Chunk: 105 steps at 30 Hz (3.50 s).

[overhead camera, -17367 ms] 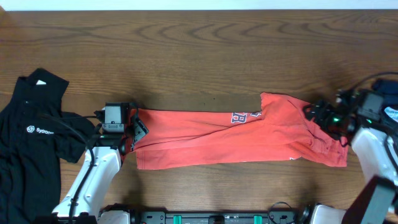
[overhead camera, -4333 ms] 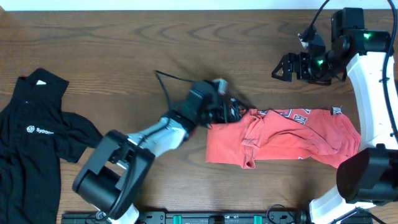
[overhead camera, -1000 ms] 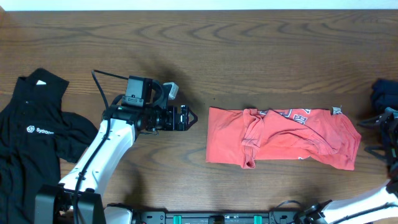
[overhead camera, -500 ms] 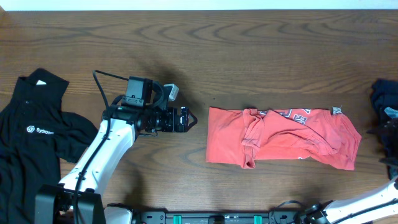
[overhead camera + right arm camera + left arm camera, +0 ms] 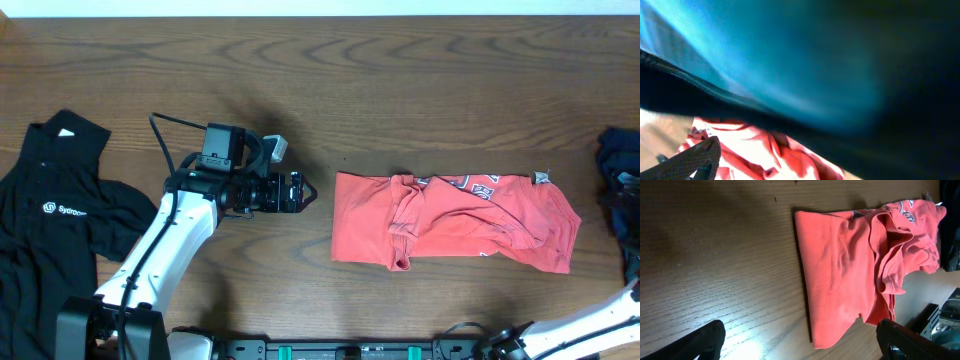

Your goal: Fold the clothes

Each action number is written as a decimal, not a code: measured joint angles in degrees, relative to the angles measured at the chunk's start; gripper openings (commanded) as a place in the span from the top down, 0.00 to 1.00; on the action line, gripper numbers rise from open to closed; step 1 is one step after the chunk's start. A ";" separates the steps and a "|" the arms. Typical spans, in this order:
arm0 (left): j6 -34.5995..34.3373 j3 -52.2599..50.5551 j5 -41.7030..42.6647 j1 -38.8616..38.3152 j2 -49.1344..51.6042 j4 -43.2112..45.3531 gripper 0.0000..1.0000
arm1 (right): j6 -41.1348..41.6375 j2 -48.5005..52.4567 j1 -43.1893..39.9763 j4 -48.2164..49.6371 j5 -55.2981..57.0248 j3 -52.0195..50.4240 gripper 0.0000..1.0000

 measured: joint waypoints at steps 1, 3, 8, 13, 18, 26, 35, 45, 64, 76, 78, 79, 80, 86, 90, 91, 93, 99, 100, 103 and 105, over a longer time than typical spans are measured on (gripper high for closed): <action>0.07 0.00 0.00 0.00 0.00 0.00 0.02 | -0.11 0.00 1.01 1.16 -0.28 -0.72 0.03; 0.31 0.00 0.00 0.00 0.00 0.00 0.02 | -0.20 0.00 2.95 2.95 -0.70 -2.40 0.03; 0.72 0.00 0.00 0.00 0.00 -0.09 0.02 | -0.35 0.00 7.52 5.75 -0.90 -5.97 0.01; 0.74 0.00 0.00 0.00 0.00 -0.83 0.02 | -0.37 -0.39 8.28 7.06 -1.25 -7.69 0.02; 0.74 0.00 0.00 0.00 0.00 -1.33 0.02 | -0.44 -1.92 7.69 9.88 -2.34 -10.54 0.09; 0.74 0.00 0.00 0.00 0.00 -1.44 0.02 | -0.79 -3.50 8.00 12.83 -6.80 -14.21 0.07; 0.74 0.00 0.00 0.00 0.00 -1.46 0.02 | -1.73 -3.48 13.57 12.85 -9.66 -14.91 0.06; 0.74 0.00 0.00 0.00 0.00 -1.53 0.02 | -4.09 -2.27 17.03 12.70 -8.11 -15.80 0.72; 0.74 0.00 0.00 0.00 0.00 -1.44 0.02 | -3.02 -0.33 17.97 9.62 -4.74 -10.45 0.99; 0.72 0.00 0.00 0.00 0.00 -1.44 0.02 | -3.02 -0.15 20.00 2.51 -3.02 1.60 0.99; 0.72 0.00 0.00 0.00 0.00 -1.42 0.02 | -3.10 -0.15 21.79 1.64 -2.82 1.92 0.99; 0.72 0.00 0.00 0.00 0.00 -1.42 0.02 | -3.17 -0.15 22.75 1.03 -2.75 2.16 0.99; 0.70 0.00 0.00 0.00 0.00 -1.42 0.02 | -3.19 -0.15 23.93 0.39 -2.64 2.45 0.99; 0.70 0.00 0.00 0.00 0.00 -1.40 0.02 | -3.26 -0.15 30.73 -4.22 -2.36 5.40 0.99; 0.68 0.00 0.00 0.00 0.00 -1.40 0.02 | -3.15 -0.39 33.29 -7.30 -2.32 7.37 0.99; 0.68 0.00 0.00 0.00 0.00 -1.40 0.02 | -3.10 -0.63 33.55 -7.76 -2.32 7.69 0.99; 0.68 0.00 0.00 0.00 0.00 -1.38 0.02 | -2.84 -1.73 33.94 -8.22 -2.16 7.78 0.99; 0.68 0.00 -1.27 0.00 0.00 -0.46 0.02 | -1.42 -9.18 34.32 -10.16 -0.20 7.89 0.99; 0.68 0.00 -1.64 0.00 0.00 -0.15 0.02 | -1.16 -10.67 34.75 -10.51 0.48 8.11 0.99; 0.68 0.00 -2.97 0.00 0.00 0.59 0.02 | -0.22 -13.92 37.20 -11.65 1.95 8.66 0.99; 0.46 0.00 -4.09 0.00 0.00 0.90 0.02 | 0.33 -14.97 39.41 -12.76 2.80 8.76 0.99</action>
